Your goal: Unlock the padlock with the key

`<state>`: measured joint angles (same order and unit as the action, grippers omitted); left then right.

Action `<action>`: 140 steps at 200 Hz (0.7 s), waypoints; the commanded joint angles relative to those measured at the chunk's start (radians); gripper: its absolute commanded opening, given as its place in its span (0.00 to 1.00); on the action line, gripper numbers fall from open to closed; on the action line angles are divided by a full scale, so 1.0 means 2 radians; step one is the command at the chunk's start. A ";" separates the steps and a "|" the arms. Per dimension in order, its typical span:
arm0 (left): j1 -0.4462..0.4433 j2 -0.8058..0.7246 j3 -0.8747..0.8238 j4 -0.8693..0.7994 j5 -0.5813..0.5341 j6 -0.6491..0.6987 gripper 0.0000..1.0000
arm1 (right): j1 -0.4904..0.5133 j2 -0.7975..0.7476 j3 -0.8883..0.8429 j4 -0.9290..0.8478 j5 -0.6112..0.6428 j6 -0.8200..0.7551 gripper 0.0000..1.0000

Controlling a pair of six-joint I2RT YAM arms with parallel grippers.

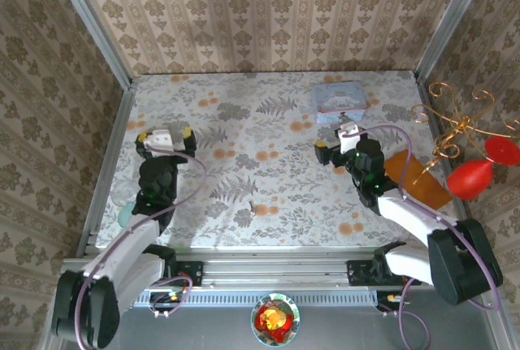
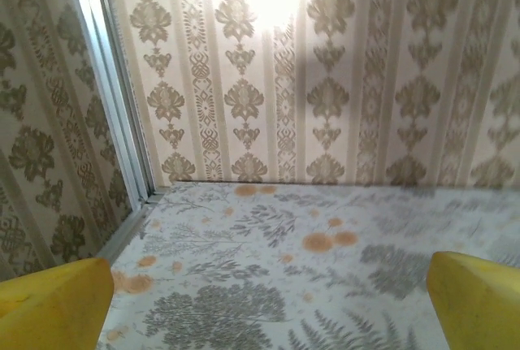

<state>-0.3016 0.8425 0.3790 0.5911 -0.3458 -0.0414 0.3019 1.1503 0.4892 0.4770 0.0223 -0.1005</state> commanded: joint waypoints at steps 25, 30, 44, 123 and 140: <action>0.005 -0.057 0.045 -0.255 -0.002 -0.177 1.00 | 0.018 -0.051 0.116 -0.168 -0.152 0.116 1.00; 0.006 -0.066 0.037 -0.255 0.011 -0.187 1.00 | 0.018 -0.050 0.124 -0.182 -0.149 0.142 1.00; 0.022 -0.096 0.013 -0.239 0.091 -0.194 1.00 | 0.017 -0.046 0.139 -0.227 -0.126 0.230 1.00; 0.032 -0.063 0.014 -0.308 0.328 -0.235 1.00 | 0.128 0.021 0.187 -0.326 -0.138 0.313 0.99; -0.022 -0.048 0.023 -0.350 0.280 -0.225 1.00 | 0.168 0.035 0.192 -0.341 -0.085 0.345 0.96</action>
<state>-0.2337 0.7177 0.3866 0.0074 0.1848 -0.4797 0.5491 1.1908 0.8288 -0.0990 -0.3016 0.4847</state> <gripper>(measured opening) 0.999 0.977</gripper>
